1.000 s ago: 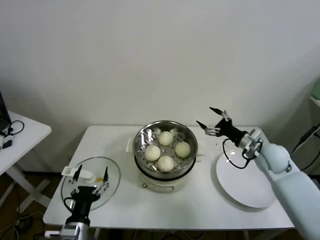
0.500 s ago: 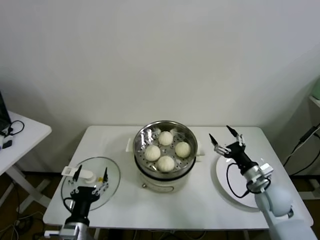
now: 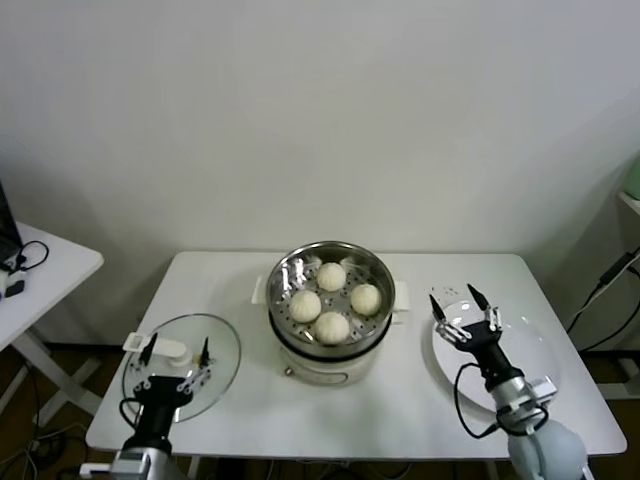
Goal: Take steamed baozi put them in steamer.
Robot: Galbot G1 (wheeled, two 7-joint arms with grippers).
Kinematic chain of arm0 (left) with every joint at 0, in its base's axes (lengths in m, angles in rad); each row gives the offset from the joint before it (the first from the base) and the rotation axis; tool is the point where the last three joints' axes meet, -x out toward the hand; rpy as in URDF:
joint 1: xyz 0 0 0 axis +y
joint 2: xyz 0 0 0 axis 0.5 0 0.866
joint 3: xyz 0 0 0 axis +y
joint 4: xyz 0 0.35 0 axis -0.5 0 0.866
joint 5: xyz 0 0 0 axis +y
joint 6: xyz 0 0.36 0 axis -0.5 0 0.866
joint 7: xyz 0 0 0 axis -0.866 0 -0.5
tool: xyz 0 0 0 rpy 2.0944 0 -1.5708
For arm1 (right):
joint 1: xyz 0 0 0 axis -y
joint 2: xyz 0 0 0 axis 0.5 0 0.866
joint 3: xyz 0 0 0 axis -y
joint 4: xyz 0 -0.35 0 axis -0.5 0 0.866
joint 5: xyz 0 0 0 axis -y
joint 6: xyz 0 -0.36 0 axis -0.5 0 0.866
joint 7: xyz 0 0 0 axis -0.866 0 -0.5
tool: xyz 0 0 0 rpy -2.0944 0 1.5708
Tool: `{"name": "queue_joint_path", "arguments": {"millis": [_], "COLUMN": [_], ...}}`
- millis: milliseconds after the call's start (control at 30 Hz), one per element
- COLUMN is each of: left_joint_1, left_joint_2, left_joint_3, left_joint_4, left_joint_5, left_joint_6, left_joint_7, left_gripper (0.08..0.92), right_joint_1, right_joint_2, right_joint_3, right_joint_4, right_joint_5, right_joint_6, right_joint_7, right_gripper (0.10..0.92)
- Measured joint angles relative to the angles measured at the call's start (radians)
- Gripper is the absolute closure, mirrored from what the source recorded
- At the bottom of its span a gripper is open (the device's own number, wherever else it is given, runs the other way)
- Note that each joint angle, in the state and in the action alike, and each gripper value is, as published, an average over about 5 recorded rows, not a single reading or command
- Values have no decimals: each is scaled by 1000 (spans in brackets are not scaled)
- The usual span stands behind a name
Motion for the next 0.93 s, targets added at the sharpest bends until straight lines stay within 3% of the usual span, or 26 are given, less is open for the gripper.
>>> {"name": "queue_joint_path", "arguments": {"millis": [933], "left_joint_1": [8], "left_joint_2": [3], "left_joint_3": [-23], "left_joint_4": [-3], "left_joint_5": [-34], "left_joint_6": [5], "left_joint_7": [10], "left_gripper": [177], "right_joint_1": [-165], "right_joint_2": [46], "right_joint_3": [57], "right_joint_4": [18], "right_joint_5": [16], "right_joint_6": [49], "right_joint_7": [-5], "right_gripper": [203]}}
